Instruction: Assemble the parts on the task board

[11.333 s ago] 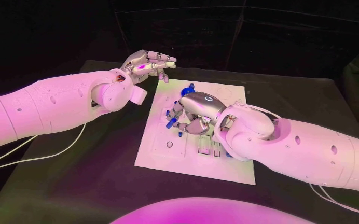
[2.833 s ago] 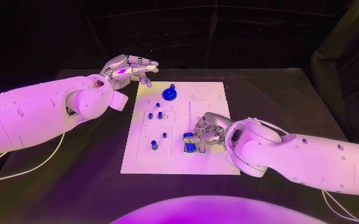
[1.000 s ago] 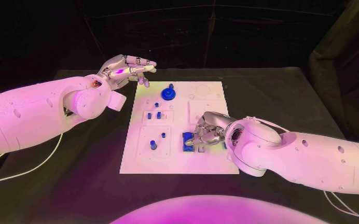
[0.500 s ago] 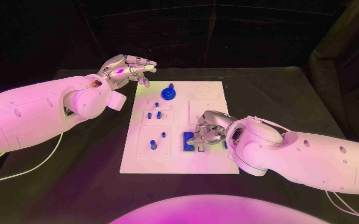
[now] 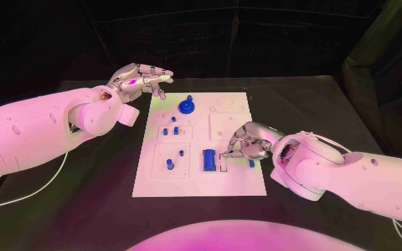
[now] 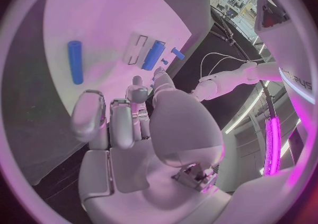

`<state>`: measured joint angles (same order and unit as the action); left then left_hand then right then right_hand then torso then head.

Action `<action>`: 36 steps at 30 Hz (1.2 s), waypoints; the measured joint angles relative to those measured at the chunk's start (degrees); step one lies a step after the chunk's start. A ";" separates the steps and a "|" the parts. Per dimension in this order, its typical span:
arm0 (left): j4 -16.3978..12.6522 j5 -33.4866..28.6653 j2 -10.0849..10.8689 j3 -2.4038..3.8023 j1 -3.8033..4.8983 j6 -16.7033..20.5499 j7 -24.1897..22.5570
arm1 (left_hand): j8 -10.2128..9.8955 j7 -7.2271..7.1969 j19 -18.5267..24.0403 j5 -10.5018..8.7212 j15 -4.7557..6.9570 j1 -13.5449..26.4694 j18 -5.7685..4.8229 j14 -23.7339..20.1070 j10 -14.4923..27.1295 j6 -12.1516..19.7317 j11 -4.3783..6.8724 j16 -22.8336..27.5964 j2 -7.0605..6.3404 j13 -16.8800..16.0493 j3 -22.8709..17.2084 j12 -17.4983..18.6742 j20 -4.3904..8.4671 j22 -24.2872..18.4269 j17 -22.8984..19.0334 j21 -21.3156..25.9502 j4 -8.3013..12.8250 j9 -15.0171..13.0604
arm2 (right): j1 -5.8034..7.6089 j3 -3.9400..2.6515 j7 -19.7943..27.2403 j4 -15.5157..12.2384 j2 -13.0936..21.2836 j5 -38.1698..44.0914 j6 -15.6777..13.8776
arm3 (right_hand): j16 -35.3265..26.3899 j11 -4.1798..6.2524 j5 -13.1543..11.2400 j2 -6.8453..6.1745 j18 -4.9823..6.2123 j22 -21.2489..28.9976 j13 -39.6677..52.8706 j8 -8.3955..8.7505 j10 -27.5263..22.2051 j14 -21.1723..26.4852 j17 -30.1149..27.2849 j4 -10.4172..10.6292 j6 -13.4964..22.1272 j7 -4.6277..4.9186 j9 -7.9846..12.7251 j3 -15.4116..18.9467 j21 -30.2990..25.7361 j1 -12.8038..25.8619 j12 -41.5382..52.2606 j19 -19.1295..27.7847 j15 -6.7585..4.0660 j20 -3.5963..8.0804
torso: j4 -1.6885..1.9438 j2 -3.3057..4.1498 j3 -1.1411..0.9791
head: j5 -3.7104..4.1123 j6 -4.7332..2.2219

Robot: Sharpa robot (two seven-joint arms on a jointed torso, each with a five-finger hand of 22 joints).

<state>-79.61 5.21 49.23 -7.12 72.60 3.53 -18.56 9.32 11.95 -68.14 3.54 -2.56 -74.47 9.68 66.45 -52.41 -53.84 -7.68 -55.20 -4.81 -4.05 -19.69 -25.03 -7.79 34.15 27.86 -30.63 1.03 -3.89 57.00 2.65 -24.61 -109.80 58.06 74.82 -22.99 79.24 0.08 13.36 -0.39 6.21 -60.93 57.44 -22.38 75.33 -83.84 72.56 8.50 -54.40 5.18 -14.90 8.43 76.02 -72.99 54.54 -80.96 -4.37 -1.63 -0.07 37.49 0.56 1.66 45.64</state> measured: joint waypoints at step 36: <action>-0.03 0.02 0.00 -0.07 -0.04 -0.01 -0.10 | 0.00 0.00 0.00 0.00 0.00 0.00 0.00 0.00 0.00 0.00 0.00 0.00 0.00 -0.01 0.00 0.00 0.00 0.01 0.00 0.00 0.00 0.00 | -0.05 0.07 -7.59 3.33 1.15 11.85 11.12 | -0.01 0.02 0.64 -0.05 0.01 -0.13 -1.16 2.86 0.01 -0.19 0.14 0.11 -4.73 -1.05 1.08 2.76 0.00 1.23 -1.82 0.20 0.18 -0.20 | -0.37 -0.24 0.04 | 1.02 -0.17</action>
<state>-79.63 5.23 49.23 -7.19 72.57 3.52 -18.65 9.32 11.95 -68.14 3.54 -2.56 -74.47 9.68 66.45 -52.41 -53.84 -7.68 -55.20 -4.81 -4.06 -19.69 -25.03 -7.79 34.16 27.86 -30.62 1.03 -3.89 56.94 2.72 -32.19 -106.47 59.21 86.67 -11.87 79.23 0.11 14.01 -0.43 6.22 -61.06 56.28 -19.52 75.35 -84.03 72.70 8.60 -59.13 4.13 -13.82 11.18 76.02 -71.76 52.72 -80.76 -4.18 -1.83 -0.43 37.25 0.60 2.69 45.47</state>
